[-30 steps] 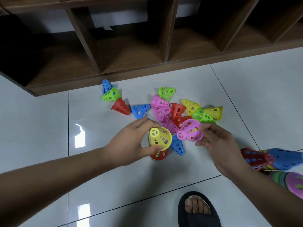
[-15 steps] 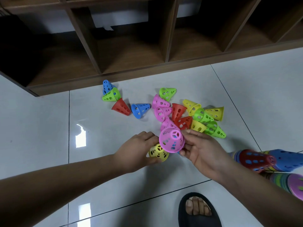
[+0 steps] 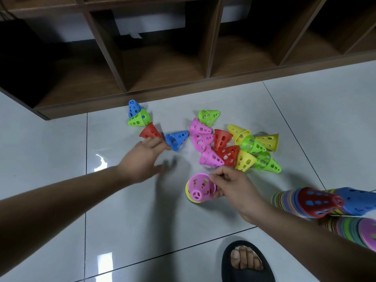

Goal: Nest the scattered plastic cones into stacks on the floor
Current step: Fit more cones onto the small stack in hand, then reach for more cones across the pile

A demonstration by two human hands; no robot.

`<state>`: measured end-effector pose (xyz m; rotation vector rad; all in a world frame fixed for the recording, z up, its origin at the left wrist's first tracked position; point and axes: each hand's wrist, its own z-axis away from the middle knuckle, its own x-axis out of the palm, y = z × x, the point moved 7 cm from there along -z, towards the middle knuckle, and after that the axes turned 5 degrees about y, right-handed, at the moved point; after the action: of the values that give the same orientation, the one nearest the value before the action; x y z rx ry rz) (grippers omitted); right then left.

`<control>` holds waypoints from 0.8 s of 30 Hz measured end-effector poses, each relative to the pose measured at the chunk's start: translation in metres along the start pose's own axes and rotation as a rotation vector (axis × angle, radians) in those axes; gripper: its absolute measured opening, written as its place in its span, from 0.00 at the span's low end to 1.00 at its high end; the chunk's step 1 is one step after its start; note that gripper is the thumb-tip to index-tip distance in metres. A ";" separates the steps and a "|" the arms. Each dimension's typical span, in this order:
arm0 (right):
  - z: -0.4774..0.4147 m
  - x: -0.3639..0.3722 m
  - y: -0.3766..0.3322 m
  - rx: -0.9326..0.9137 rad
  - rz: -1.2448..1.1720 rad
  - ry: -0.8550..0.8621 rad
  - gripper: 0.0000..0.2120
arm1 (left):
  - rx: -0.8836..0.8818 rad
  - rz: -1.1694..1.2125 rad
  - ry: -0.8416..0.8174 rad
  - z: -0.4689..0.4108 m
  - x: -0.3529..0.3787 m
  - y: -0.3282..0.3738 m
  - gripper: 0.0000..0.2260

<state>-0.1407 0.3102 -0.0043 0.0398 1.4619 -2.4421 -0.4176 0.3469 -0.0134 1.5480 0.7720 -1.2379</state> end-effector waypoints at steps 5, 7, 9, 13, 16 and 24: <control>-0.008 -0.002 0.002 -0.093 0.237 0.019 0.07 | -0.084 -0.156 0.037 -0.018 -0.020 -0.028 0.35; -0.010 -0.007 0.001 -0.180 0.336 0.044 0.07 | -0.099 -0.196 -0.001 -0.022 -0.019 -0.039 0.37; -0.011 -0.014 0.000 -0.283 0.442 0.076 0.08 | -0.117 -0.223 -0.028 -0.024 -0.019 -0.049 0.39; -0.013 -0.026 0.007 -0.474 0.753 0.154 0.11 | -0.133 -0.284 -0.055 -0.022 -0.017 -0.061 0.37; -0.014 -0.029 0.011 -0.550 0.921 0.140 0.21 | -0.155 -0.321 -0.056 -0.018 -0.014 -0.069 0.33; -0.021 -0.032 0.014 -0.603 1.053 0.153 0.20 | -0.184 -0.340 -0.074 -0.004 -0.004 -0.098 0.24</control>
<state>-0.1086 0.3301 -0.0210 0.6797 1.5906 -1.1514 -0.5054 0.3832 -0.0388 1.2478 1.1010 -1.4160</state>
